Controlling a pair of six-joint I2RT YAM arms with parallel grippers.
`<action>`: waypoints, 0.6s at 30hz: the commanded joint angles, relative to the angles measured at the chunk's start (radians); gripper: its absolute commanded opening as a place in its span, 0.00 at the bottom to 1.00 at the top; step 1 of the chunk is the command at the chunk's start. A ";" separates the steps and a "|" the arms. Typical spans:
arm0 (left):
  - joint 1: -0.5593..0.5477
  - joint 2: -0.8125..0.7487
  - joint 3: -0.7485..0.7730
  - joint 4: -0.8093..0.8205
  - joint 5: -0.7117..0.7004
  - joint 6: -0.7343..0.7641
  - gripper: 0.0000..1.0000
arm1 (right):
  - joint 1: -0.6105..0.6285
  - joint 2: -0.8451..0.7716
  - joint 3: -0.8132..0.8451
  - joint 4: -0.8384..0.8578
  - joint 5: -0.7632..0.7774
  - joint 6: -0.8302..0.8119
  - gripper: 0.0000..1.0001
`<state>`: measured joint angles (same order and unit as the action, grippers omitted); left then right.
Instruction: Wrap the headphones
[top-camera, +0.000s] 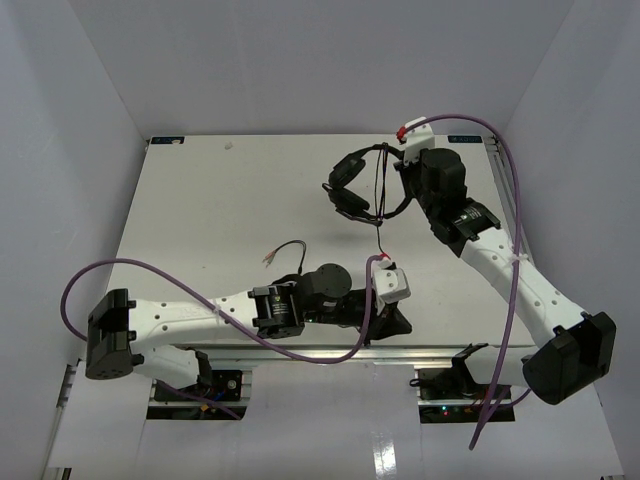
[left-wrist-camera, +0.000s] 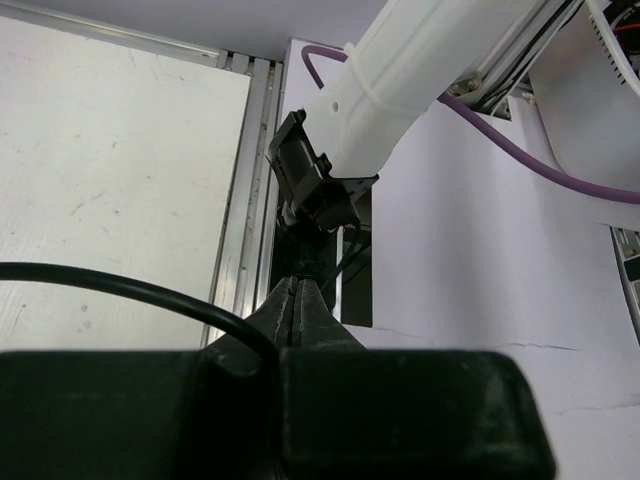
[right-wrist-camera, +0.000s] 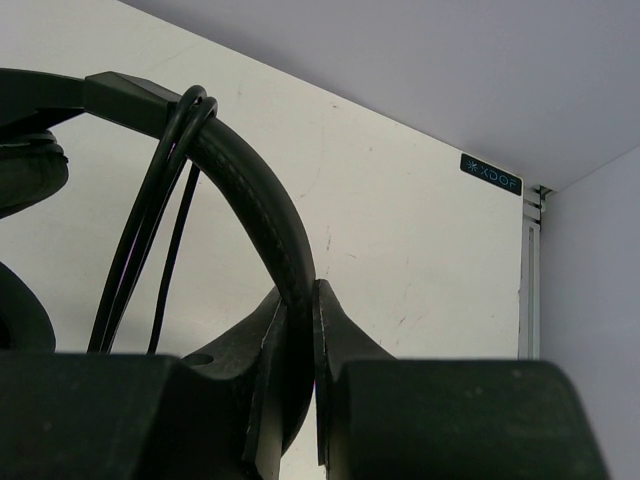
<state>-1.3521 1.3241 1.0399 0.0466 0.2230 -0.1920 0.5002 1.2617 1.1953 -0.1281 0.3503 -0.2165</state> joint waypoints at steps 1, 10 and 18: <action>-0.010 0.036 0.056 0.017 0.068 -0.015 0.00 | 0.009 -0.030 0.007 0.099 0.022 0.054 0.08; -0.013 0.092 0.129 0.046 0.119 -0.034 0.00 | 0.026 0.007 0.002 0.100 0.026 0.080 0.08; -0.012 0.011 0.250 -0.173 -0.006 0.062 0.00 | 0.040 -0.021 -0.092 0.117 0.028 0.036 0.08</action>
<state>-1.3571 1.4345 1.2147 -0.0099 0.2859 -0.1956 0.5307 1.2706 1.1458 -0.1083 0.3642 -0.1735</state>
